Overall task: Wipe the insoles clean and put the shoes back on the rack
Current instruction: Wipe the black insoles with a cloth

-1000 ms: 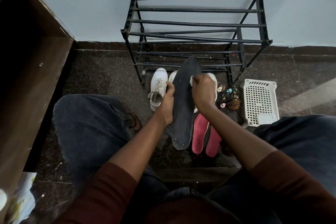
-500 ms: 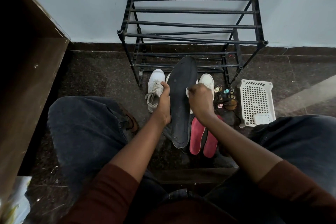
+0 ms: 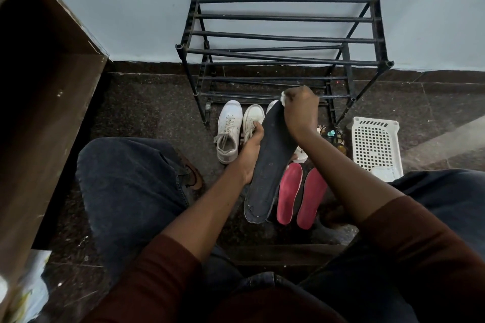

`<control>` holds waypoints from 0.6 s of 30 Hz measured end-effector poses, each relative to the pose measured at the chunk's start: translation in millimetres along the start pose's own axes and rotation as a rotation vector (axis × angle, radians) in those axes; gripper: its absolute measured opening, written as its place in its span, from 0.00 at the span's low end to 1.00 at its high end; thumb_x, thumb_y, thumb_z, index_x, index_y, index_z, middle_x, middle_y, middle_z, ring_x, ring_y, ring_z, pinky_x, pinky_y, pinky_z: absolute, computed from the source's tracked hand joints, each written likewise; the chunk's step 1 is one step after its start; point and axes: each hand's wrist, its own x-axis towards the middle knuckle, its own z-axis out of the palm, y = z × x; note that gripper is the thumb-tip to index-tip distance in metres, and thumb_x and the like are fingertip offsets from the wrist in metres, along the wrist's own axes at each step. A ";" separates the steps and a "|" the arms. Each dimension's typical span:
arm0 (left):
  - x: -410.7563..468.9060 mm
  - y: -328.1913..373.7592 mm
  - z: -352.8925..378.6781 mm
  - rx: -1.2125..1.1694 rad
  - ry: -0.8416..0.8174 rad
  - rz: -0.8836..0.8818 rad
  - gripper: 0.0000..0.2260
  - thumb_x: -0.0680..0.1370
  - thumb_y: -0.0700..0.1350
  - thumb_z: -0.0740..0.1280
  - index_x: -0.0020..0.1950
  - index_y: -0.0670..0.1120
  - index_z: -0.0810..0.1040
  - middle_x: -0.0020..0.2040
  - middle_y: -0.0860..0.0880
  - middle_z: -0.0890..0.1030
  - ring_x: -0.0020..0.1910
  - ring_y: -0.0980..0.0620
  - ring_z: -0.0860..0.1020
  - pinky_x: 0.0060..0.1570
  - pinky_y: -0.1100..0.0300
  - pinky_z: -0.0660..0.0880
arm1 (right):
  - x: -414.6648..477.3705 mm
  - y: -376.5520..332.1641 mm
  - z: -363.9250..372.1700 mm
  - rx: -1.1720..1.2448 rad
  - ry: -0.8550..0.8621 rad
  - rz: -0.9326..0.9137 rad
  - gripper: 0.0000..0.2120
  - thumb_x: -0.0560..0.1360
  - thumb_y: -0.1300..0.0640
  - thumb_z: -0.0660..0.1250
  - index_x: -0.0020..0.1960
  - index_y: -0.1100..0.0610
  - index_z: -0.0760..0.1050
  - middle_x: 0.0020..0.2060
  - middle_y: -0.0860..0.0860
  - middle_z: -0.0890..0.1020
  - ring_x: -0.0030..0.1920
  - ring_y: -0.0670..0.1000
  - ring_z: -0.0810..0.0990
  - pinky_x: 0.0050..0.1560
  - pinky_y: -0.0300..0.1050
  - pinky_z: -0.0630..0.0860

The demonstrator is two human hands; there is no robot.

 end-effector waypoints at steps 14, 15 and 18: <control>2.7 -1.5 2.4 -0.004 0.006 0.001 0.36 0.77 0.68 0.46 0.69 0.42 0.71 0.55 0.41 0.81 0.49 0.43 0.82 0.47 0.53 0.81 | 1.6 18.1 -11.2 -0.119 0.052 -0.011 0.12 0.73 0.70 0.58 0.47 0.69 0.79 0.47 0.65 0.77 0.45 0.62 0.76 0.44 0.50 0.69; 3.5 -1.2 3.7 -0.006 0.008 -0.004 0.36 0.77 0.68 0.46 0.67 0.43 0.73 0.55 0.41 0.82 0.49 0.42 0.82 0.49 0.52 0.80 | 0.9 16.5 -10.5 -0.112 0.046 -0.024 0.11 0.73 0.70 0.58 0.48 0.69 0.79 0.47 0.65 0.78 0.46 0.62 0.76 0.45 0.50 0.70; 5.1 -0.5 4.2 0.020 0.029 0.013 0.33 0.78 0.67 0.46 0.61 0.44 0.76 0.53 0.43 0.83 0.48 0.44 0.83 0.50 0.52 0.80 | -4.7 8.3 -7.7 -0.044 -0.006 -0.129 0.10 0.74 0.70 0.61 0.49 0.69 0.80 0.47 0.64 0.79 0.47 0.62 0.77 0.48 0.51 0.72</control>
